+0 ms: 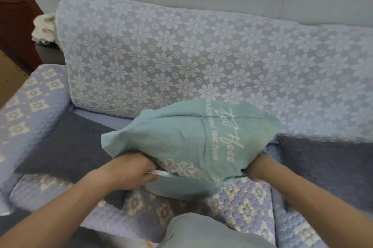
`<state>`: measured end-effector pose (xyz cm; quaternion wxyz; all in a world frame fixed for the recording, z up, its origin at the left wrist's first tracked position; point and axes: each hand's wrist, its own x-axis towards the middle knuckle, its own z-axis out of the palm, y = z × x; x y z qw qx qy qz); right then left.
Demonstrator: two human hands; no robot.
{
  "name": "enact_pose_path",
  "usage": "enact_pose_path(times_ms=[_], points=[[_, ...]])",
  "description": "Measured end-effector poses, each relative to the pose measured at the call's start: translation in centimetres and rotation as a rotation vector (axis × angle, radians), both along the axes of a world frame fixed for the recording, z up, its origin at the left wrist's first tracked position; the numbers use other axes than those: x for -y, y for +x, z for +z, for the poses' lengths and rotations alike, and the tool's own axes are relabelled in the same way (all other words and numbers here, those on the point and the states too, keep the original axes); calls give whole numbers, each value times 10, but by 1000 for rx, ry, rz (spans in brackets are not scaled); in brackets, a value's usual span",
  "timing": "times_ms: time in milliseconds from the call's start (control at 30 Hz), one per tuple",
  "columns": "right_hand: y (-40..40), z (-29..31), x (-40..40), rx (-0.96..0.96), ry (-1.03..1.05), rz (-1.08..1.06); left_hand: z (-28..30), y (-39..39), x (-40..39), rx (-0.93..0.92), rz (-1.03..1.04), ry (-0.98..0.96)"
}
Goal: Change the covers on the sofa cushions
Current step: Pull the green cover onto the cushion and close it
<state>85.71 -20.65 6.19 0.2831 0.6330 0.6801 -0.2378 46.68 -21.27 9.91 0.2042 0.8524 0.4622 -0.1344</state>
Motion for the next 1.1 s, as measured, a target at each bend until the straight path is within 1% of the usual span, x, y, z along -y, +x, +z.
enact_pose_path(times_ms=[33,100,133,167,200,233,267,300,333,367,400,433,467,500,533,567,633,667,700,733,767,800,833,867,900,933,1000,1033,1067,1100], points=[[7,11,5,-31,-31,19,3,-3,1,49,-23,38],[24,32,18,-56,-29,250,10,-11,3,158,-15,106],[32,37,24,-40,31,384,12,-16,4,183,-4,132],[41,37,34,-82,173,485,13,-20,5,188,-12,169],[47,34,42,-174,355,578,14,-22,7,192,-38,215],[52,31,49,-317,549,592,11,-24,11,195,-70,266],[50,33,56,-444,734,569,9,-26,15,214,-84,313],[44,38,57,-519,917,487,5,-29,20,237,-74,346],[37,48,54,-554,1087,341,1,-32,25,267,-64,365],[32,58,46,-566,1172,137,-3,-33,28,282,-58,368],[32,65,34,-574,1179,-102,-6,-34,31,282,-53,358],[29,70,18,-642,1073,-369,-8,-35,32,275,-50,353],[29,70,4,-705,907,-587,-9,-35,31,276,-51,357],[28,65,-7,-771,748,-739,-8,-36,29,297,-34,360],[23,61,-13,-772,624,-795,-7,-36,28,334,2,368],[19,54,-14,-753,575,-805,-5,-37,26,373,54,399],[10,41,-12,-759,645,-884,1,-39,22,447,220,553],[6,40,-8,-801,700,-936,3,-42,17,480,370,661],[5,40,-4,-839,760,-982,4,-43,10,533,579,710],[2,42,-2,-876,813,-1005,5,-46,1,611,819,642],[1,46,-1,-903,855,-1011,5,-47,-11,732,1038,464],[-2,53,-2,-926,883,-1005,2,-48,-21,858,1180,282],[-2,61,-2,-931,904,-977,-1,-50,-29,944,1218,148],[1,68,-3,-897,928,-926,-3,-50,-33,922,1187,155],[8,74,-3,-828,961,-864,-1,-50,-34,884,1164,243],[17,79,-4,-751,995,-820,0,-53,-37,867,1199,381],[38,84,-4,-619,1042,-797,8,-57,-41,934,1294,595],[46,83,-3,-566,1033,-790,11,-57,-42,954,1305,637],[52,80,-3,-501,1019,-759,11,-54,-46,981,1294,636],[53,79,-3,-438,1010,-706,13,-49,-51,1046,1280,598]])
